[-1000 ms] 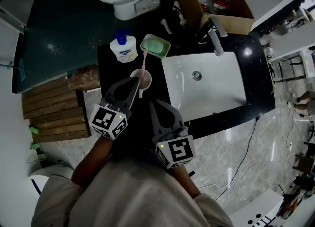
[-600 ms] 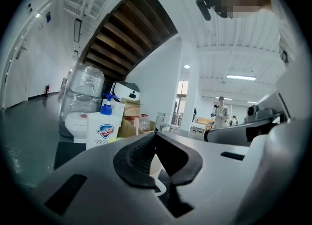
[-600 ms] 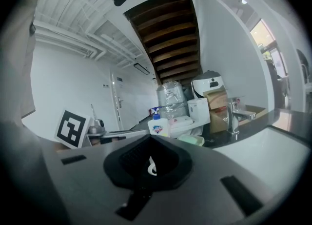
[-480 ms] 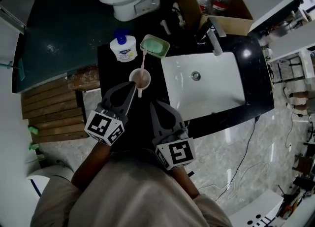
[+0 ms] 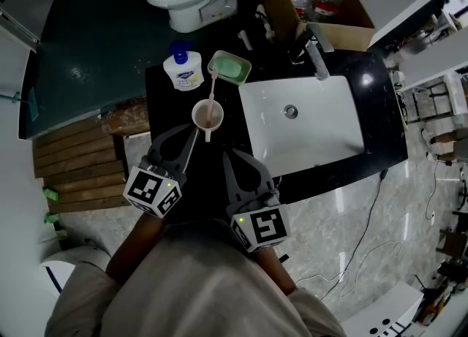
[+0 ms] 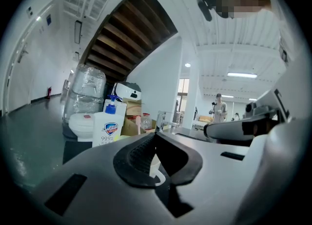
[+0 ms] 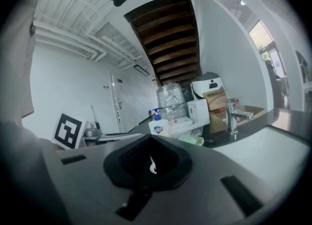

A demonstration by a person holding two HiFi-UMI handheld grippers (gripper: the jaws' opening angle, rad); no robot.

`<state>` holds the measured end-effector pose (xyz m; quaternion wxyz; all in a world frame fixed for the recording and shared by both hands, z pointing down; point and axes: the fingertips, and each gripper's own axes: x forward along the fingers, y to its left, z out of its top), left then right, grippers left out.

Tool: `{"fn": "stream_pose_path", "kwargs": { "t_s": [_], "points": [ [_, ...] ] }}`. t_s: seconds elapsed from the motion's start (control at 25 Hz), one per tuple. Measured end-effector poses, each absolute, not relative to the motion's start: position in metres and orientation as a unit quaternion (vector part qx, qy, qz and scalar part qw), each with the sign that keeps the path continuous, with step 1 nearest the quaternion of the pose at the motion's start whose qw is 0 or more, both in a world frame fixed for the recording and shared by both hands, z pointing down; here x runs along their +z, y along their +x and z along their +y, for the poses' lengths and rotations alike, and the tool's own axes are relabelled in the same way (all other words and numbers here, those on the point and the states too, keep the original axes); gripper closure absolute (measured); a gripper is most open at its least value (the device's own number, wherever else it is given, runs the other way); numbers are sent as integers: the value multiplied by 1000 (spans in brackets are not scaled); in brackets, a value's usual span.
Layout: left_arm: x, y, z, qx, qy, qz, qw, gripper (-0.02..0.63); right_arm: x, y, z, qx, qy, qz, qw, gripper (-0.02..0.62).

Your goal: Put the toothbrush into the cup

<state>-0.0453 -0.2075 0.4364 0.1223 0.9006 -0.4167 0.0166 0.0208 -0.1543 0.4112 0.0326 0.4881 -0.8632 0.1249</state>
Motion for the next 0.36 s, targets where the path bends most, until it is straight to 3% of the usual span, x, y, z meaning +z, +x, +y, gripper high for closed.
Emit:
{"fn": "stream_pose_path", "kwargs": {
  "t_s": [0.36],
  "points": [
    [445,-51,-204,23,898,-421,129,597,418,20,-150,134,487,-863,36,591]
  ]
}}
